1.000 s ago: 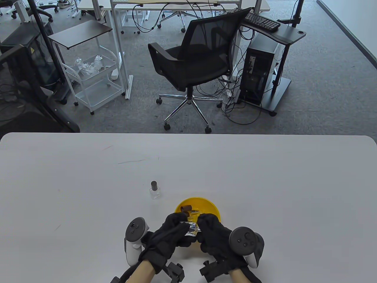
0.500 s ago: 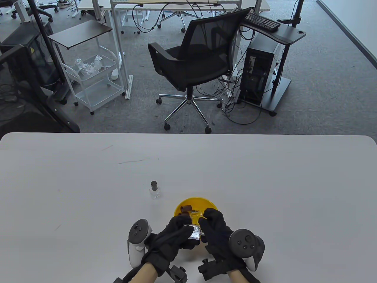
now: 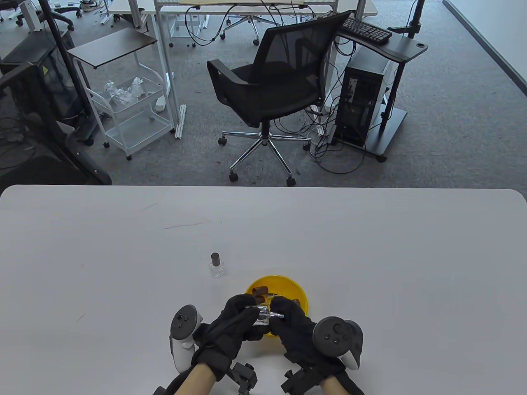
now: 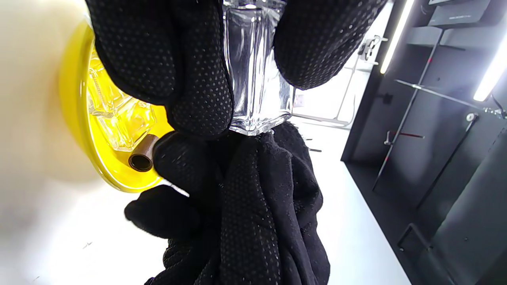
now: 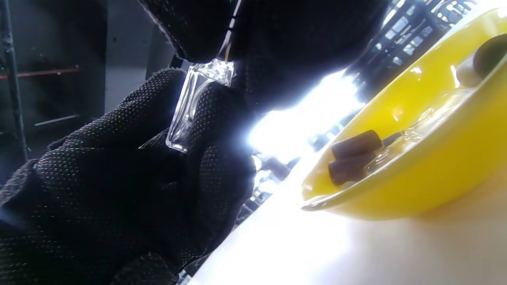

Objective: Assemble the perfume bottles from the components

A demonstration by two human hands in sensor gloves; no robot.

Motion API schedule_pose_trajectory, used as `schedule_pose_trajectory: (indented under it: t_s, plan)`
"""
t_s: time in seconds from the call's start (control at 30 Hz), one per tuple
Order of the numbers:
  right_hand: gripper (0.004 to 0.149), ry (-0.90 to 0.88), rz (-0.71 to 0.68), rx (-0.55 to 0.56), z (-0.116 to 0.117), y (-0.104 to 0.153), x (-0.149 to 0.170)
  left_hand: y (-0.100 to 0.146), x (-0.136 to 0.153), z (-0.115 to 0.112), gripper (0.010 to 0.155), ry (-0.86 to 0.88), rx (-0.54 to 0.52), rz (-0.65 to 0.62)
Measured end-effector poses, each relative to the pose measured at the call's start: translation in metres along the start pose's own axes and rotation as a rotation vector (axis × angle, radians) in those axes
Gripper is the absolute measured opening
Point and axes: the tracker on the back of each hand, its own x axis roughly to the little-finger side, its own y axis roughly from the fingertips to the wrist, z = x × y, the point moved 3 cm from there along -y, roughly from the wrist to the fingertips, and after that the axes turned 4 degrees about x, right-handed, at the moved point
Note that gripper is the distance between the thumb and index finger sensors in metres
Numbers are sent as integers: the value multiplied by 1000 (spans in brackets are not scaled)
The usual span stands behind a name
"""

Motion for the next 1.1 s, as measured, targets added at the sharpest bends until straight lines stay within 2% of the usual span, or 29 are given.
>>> schedule_pose_trajectory:
  t_s: [0.13,0.57,0.7,0.8,0.93,1.1]
  plan:
    - [48,-49,48,22,-1,0,6,0,-1,-2,54,-6,20,-1]
    - [53,17,180,131,-13,4,18,-1,-5,-15,54,-63,92,-24]
    - [44,30,216,189,-16,7,20,0,-6,-23,53,-113,118,-25]
    - [40,50,193,184,-15,6,17,0,-6,-26,53,-178,117,-28]
    - [40,84,167,217,-15,6,13,0,-5,-26,53,-179,105,-27]
    - [39,27,117,203,-14,6,11,0,-7,-18,53,-167,42,-49]
